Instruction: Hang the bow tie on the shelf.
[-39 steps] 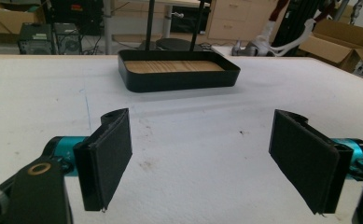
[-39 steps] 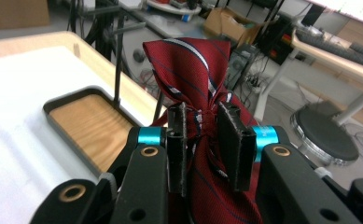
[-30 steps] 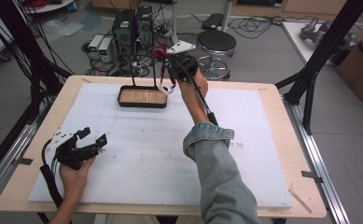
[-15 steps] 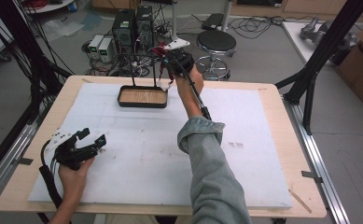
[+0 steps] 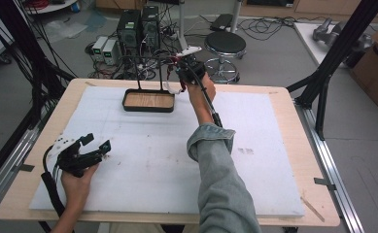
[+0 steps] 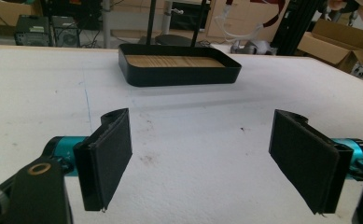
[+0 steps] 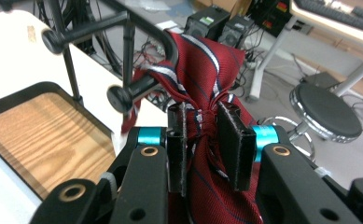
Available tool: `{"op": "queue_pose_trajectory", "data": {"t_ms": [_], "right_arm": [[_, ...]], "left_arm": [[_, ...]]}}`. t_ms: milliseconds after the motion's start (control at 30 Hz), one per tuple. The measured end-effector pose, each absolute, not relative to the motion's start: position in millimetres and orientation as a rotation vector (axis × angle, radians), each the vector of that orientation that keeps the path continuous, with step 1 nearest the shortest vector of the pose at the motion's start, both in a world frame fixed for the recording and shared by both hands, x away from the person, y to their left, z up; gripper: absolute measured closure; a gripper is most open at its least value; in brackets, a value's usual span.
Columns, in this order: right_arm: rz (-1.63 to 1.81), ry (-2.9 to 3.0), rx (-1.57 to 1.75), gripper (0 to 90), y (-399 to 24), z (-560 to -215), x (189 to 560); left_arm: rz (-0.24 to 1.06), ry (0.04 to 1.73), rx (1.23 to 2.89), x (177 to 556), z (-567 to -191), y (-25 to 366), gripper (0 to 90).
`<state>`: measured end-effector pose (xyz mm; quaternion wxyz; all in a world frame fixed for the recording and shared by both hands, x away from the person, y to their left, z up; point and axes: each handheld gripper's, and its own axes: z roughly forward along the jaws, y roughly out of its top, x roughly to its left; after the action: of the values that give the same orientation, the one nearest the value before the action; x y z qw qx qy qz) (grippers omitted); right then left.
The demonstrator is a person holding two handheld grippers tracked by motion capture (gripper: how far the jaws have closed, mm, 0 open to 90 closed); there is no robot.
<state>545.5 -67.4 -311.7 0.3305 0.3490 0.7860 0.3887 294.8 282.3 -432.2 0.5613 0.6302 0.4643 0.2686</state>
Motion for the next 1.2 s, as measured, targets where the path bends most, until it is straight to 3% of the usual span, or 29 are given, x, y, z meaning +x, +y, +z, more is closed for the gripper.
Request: {"op": "queue_pose_trajectory", "data": {"t_ms": [1200], "right_arm": [[0.965,2.13,0.891,68.5,-59,-325,549]], "left_arm": [[0.625,1.09,1.491,296,-433,282,21.4]]}}
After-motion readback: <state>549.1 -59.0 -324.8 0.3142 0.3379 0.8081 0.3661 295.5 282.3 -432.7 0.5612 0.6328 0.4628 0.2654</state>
